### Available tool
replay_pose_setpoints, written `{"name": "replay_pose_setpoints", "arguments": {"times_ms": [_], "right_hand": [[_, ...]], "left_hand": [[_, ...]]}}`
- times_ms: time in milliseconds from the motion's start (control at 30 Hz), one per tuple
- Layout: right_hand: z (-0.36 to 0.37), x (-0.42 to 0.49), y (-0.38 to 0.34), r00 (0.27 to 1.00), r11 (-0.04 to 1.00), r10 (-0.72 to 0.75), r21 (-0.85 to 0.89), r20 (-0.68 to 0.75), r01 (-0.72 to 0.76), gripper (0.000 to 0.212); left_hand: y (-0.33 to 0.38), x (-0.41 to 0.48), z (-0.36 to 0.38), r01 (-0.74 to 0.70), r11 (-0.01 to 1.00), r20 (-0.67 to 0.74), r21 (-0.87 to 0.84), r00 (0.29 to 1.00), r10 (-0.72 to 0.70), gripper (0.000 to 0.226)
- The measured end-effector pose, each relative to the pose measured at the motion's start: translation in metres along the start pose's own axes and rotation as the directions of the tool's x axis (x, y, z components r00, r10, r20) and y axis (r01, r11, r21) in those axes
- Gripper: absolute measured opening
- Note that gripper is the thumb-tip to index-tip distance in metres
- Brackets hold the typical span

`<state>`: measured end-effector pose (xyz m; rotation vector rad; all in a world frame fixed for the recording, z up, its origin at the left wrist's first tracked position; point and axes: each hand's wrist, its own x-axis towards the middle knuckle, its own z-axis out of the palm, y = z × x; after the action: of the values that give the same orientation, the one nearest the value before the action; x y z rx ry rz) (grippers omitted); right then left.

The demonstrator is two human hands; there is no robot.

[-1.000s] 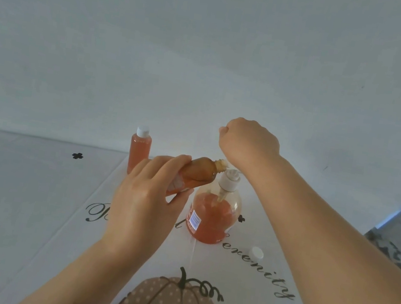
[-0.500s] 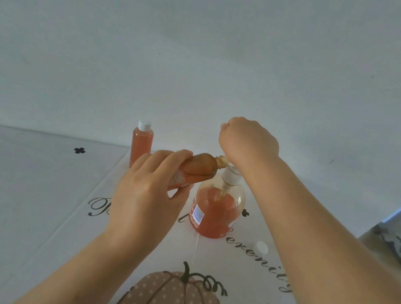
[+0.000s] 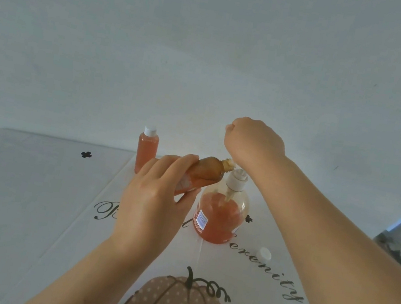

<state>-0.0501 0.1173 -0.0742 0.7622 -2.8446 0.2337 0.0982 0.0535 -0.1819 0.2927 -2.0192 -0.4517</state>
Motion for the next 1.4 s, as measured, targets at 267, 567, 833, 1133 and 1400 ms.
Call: {"name": "replay_pose_setpoints", "arguments": {"times_ms": [267, 567, 833, 1133, 1400], "right_hand": [[0.017, 0.001, 0.002, 0.997, 0.997, 0.033, 0.068, 0.076, -0.038, 0.027], [0.003, -0.002, 0.005, 1.000, 0.998, 0.001, 0.066, 0.011, -0.001, 0.029], [0.001, 0.001, 0.004, 0.999, 0.998, 0.006, 0.055, 0.035, -0.008, 0.029], [0.015, 0.002, 0.003, 0.993, 0.996, 0.064, 0.051, 0.097, -0.069, 0.025], [0.008, 0.001, 0.005, 0.999, 0.997, 0.032, 0.067, 0.039, -0.034, 0.027]], "left_hand": [[-0.007, -0.002, 0.005, 0.014, 1.000, 0.037, 0.000, 0.999, -0.014, 0.045], [0.000, -0.002, 0.001, 0.013, 1.000, 0.024, -0.018, 1.000, -0.013, 0.044], [0.000, 0.000, -0.001, 0.005, 0.999, 0.005, -0.032, 1.000, -0.005, 0.044], [-0.004, -0.001, 0.004, 0.007, 1.000, 0.014, 0.006, 1.000, -0.007, 0.042], [-0.001, 0.000, 0.002, 0.000, 1.000, 0.014, -0.005, 1.000, 0.000, 0.043]]}}
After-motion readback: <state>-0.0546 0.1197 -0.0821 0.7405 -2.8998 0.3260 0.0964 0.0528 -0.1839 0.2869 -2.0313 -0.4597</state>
